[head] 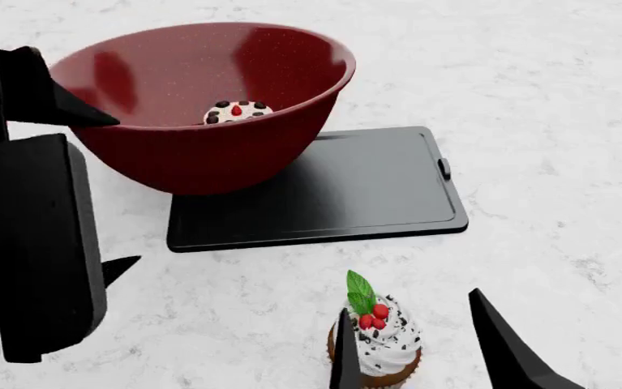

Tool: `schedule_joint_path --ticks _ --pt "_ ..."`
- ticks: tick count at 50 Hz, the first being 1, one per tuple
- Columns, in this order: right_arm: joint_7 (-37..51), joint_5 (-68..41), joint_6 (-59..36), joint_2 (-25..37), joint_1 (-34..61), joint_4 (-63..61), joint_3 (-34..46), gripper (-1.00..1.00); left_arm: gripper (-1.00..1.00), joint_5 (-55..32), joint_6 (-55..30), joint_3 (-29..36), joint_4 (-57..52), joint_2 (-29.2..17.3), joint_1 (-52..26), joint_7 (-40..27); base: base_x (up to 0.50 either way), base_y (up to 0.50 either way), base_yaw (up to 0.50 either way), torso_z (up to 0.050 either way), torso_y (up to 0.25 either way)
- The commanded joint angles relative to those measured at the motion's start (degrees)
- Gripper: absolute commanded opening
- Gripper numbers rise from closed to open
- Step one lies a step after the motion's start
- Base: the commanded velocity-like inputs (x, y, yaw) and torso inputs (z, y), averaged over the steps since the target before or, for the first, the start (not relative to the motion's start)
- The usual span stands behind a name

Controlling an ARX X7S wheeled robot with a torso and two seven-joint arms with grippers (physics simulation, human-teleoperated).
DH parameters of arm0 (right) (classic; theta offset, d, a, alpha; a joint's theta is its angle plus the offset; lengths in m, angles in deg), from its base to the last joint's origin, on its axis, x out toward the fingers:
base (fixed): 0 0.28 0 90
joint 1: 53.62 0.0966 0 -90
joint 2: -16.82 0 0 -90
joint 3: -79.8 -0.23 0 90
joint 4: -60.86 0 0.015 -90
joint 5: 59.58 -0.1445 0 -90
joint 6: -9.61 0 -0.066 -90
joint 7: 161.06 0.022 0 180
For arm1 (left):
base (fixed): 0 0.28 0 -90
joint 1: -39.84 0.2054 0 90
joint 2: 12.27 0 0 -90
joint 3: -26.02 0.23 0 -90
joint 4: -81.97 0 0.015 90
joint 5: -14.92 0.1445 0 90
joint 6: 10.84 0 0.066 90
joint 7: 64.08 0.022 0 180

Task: Pick up the bowl with cake and place it on the tray. Pick up the cupcake and place it on the tray.

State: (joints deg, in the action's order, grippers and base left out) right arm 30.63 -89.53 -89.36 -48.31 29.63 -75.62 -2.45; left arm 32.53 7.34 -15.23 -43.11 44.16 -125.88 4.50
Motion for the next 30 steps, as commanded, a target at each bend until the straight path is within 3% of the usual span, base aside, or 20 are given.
schedule_joint_path --ticks 1,16,30 --pt "-0.40 1.23 -1.57 1.06 0.19 -0.14 1.99 1.00 1.00 0.44 -4.51 -6.14 -9.67 -3.88 6.56 -1.94 0.00 0.00 0.00 0.000 0.000" --pt "-0.48 2.63 -2.81 1.17 1.09 0.29 4.34 1.00 1.00 1.50 -7.68 -12.49 -16.40 -7.09 13.29 -3.66 0.00 0.00 0.00 0.000 0.000" --pt "0.16 0.97 -6.10 0.44 5.60 4.47 5.06 1.00 1.00 1.29 -6.92 -13.56 -16.91 -7.04 15.51 -4.24 0.00 0.00 0.00 0.000 0.000"
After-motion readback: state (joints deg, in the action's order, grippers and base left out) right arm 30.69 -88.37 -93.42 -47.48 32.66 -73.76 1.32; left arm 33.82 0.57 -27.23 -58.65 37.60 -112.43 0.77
